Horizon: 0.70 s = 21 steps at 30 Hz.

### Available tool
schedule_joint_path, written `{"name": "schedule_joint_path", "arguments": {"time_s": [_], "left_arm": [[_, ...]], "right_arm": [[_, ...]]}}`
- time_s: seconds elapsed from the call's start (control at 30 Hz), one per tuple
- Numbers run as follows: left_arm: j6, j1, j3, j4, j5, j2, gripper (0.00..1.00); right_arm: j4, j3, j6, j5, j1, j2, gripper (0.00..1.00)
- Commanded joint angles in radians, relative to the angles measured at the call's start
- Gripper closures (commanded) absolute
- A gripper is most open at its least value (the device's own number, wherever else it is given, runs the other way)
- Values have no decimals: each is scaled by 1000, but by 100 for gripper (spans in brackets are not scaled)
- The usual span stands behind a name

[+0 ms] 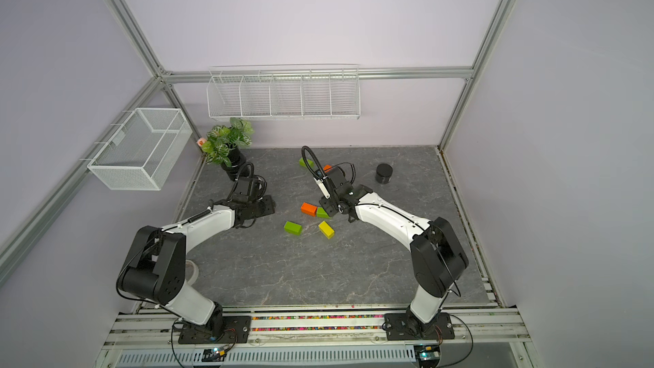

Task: Assemble a piece of candy with building blocks
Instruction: Adjust the building block at the center of the board, then assemble the building block at the center of the board.

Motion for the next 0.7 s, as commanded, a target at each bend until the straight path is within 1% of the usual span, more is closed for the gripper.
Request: {"name": "schedule_joint_path", "arguments": {"time_s": [0.0,0.03,0.07,0.13,0.27,0.4,0.53,0.67], "left_arm": [[22,10,107,-45,24,53,64],[32,11,143,-64,36,74,69],[45,10,175,-78,68,100,80],[53,10,234,-102,125,150,99],[46,11,286,-108,236,229,100],[42,9,292,-103,292,261,100],[42,1,299,-105,331,301,100],[40,-26,307,-93,348,330,100]], "right_arm": [[-2,-28,140,-12,-55,-3,91],[2,-31,155,-25,-68,2,93],[10,-35,169,-42,-81,7,93],[44,-50,183,-98,-103,26,94],[44,-31,201,-175,-115,97,93],[63,-24,226,-238,-116,141,93],[75,-27,240,-258,-115,170,93],[86,-36,247,-283,-114,178,94]]}}
